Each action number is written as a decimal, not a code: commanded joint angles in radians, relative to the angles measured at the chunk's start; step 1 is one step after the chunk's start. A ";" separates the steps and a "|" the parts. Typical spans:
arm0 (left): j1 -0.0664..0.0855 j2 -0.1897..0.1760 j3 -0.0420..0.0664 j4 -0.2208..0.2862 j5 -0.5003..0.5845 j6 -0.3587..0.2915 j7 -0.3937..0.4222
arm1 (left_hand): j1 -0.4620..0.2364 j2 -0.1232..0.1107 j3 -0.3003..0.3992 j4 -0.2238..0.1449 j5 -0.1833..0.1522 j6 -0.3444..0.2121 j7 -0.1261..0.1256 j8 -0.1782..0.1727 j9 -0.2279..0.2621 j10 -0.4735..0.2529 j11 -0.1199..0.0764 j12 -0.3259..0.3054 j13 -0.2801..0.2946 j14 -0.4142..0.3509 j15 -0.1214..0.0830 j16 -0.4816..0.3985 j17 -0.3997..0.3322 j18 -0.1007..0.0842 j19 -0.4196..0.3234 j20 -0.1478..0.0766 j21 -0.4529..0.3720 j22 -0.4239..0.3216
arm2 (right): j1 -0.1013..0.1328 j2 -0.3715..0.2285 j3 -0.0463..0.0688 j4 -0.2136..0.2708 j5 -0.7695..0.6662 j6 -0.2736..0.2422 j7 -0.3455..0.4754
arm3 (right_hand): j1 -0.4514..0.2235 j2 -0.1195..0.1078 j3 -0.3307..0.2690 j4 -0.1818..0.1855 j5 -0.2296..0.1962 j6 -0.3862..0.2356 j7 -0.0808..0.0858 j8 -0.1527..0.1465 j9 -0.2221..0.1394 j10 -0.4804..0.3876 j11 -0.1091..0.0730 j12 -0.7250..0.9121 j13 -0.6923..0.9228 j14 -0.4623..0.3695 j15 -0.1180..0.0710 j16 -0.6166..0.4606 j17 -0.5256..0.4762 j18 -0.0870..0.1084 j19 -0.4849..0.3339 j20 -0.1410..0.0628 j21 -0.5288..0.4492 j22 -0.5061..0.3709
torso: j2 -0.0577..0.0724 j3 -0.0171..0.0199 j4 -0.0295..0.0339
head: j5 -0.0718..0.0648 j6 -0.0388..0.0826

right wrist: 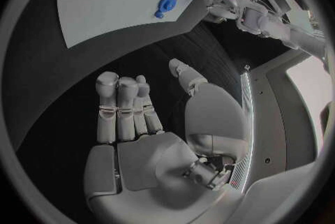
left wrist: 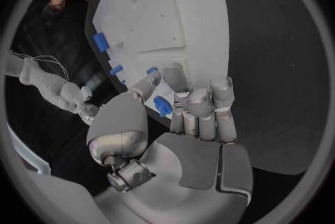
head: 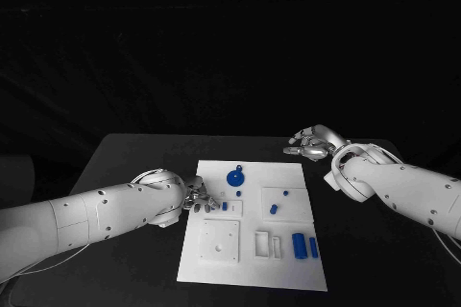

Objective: Assemble the parts on the task board

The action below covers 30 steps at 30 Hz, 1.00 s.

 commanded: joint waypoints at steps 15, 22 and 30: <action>-0.002 -0.024 0.041 0.012 -0.004 -0.030 -0.015 | -0.054 -0.106 -0.026 0.108 -0.012 -0.053 0.016 -0.003 0.008 -0.005 0.014 0.004 -0.010 -0.010 0.012 -0.012 0.003 0.014 -0.010 -0.098 -0.009 -0.004 | 0.000 0.002 0.000 -0.003 -0.007 0.008 0.011 | -0.011 0.000 -0.005 0.000 0.007 -0.001 0.006 0.005 -0.002 -0.003 -0.001 0.004 -0.002 0.008 0.000 -0.002 0.000 0.100 0.002 -0.005 -0.004 0.005 | 0.000 0.0003 0.0001 | -0.005 0.012; 0.016 -0.038 0.066 0.028 0.018 -0.057 0.042 | -0.002 -0.107 -0.041 0.087 -0.011 -0.130 0.039 -0.017 0.012 -0.053 0.036 -0.021 -0.023 -0.051 0.033 -0.051 -0.013 0.009 -0.052 -0.087 -0.035 -0.011 | -0.001 0.002 0.000 -0.009 -0.007 0.008 0.011 | -0.011 0.000 -0.005 0.000 0.008 -0.001 0.006 0.005 -0.002 -0.004 -0.001 0.004 -0.002 0.008 0.000 -0.002 0.000 0.100 0.002 -0.005 -0.004 0.005 | 0.000 0.0006 0.0002 | -0.008 0.021; 0.027 -0.035 0.067 0.038 0.078 -0.154 0.227 | 0.212 -0.020 -0.043 -0.095 0.038 -0.204 0.089 -0.008 0.023 -0.236 0.090 -0.183 -0.102 -0.205 0.096 -0.229 -0.095 -0.046 -0.201 -0.025 -0.164 -0.060 | -0.001 0.003 0.000 -0.016 -0.007 0.007 0.014 | -0.011 0.000 -0.005 -0.001 0.008 -0.001 0.006 0.005 -0.002 -0.004 -0.001 0.004 -0.002 0.008 0.000 -0.002 0.000 0.100 0.002 -0.005 -0.004 0.006 | 0.000 0.0007 0.0006 | -0.010 0.025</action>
